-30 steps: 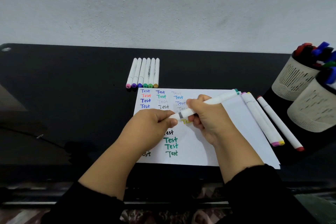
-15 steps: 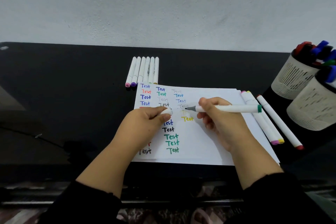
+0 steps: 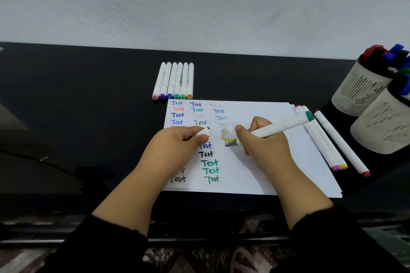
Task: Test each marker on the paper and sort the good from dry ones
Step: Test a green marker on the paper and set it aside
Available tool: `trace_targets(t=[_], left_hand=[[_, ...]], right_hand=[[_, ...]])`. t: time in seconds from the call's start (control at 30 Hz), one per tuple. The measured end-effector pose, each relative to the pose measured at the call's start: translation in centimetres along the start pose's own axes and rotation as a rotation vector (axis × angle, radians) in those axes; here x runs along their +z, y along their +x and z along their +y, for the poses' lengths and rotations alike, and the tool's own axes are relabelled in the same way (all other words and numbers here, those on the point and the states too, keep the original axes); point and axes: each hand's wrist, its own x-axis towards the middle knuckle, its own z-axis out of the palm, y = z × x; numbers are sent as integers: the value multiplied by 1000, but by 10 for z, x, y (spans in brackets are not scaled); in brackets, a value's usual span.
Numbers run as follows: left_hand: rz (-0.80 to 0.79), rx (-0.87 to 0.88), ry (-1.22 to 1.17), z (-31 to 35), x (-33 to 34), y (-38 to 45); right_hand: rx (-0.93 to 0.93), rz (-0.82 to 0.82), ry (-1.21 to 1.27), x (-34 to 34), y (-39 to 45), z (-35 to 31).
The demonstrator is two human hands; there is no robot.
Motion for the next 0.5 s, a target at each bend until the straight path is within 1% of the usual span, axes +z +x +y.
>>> trace_targets(t=[0.17,0.3,0.5], left_hand=[[-3,3,-3,-2,0,0],[-13,4,-18,-2,0,0],[-13,3,-10,-1,-1,-1]], right_hand=[[-9,-2,-102,3,1,3],[9,45,-38,1,3,3],[-9,-15,-77,1,1,2]])
